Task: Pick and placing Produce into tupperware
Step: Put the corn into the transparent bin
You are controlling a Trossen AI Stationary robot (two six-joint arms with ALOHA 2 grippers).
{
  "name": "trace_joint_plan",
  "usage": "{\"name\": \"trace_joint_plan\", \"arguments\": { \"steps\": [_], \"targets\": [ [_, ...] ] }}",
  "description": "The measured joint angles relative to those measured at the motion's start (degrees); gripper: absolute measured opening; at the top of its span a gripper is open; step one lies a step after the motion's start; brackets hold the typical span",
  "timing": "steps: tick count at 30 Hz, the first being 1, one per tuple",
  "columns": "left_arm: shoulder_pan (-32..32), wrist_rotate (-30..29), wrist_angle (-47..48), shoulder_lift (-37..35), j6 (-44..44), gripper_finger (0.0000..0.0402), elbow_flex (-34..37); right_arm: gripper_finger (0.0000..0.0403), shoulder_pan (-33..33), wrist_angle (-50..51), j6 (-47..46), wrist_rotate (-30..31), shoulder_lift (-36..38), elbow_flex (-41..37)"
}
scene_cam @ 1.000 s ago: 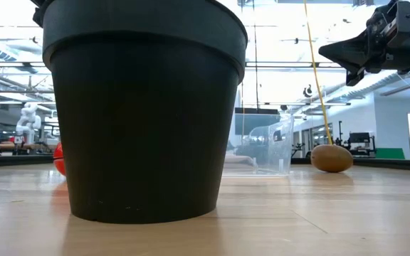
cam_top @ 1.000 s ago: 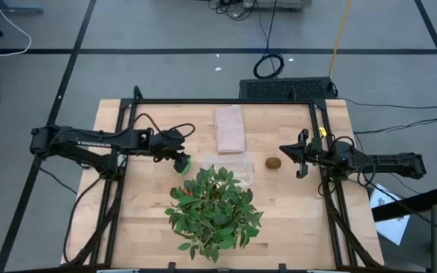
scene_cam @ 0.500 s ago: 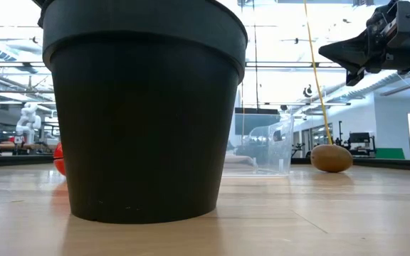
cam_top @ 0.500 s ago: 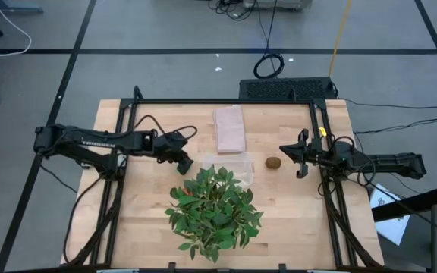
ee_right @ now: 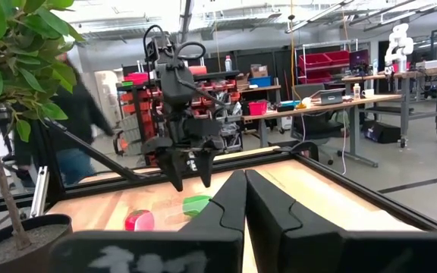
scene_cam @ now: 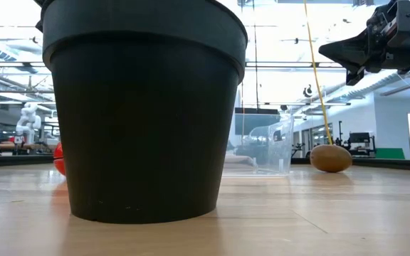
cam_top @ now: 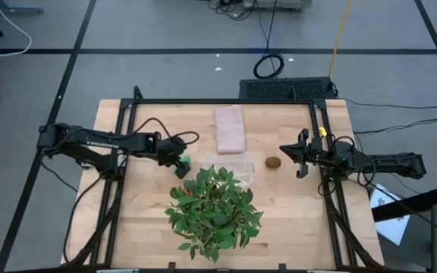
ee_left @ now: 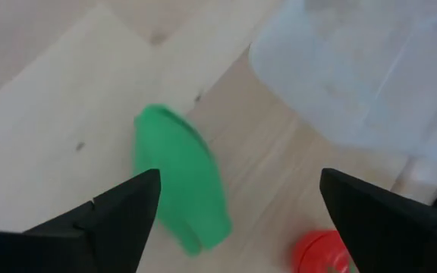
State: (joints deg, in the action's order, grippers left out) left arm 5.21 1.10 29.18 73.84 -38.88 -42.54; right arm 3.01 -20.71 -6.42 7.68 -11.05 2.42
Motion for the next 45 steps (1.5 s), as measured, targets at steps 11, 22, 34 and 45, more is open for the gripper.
{"name": "trace_joint_plan", "arguments": {
  "steps": [11,22,34,45],
  "targets": [
    [0.00,0.37,3.51,0.22,-1.39,0.0345,0.00,0.0000,0.00,-0.02,0.00,0.00,-0.02,0.00],
    [0.17,-1.14,3.72,5.19,-0.86,0.0371,0.01,0.0000,0.01,-0.03,-0.01,0.00,-0.02,-0.01],
    [2.32,-0.84,0.58,7.63,0.95,0.0372,0.01,0.0000,0.00,-0.02,-0.22,0.00,-0.02,0.00],
    [2.75,0.37,-0.87,10.91,0.80,0.0372,-0.01,0.0000,0.00,-0.12,-0.22,-0.02,-0.12,0.00]
  ]
}}
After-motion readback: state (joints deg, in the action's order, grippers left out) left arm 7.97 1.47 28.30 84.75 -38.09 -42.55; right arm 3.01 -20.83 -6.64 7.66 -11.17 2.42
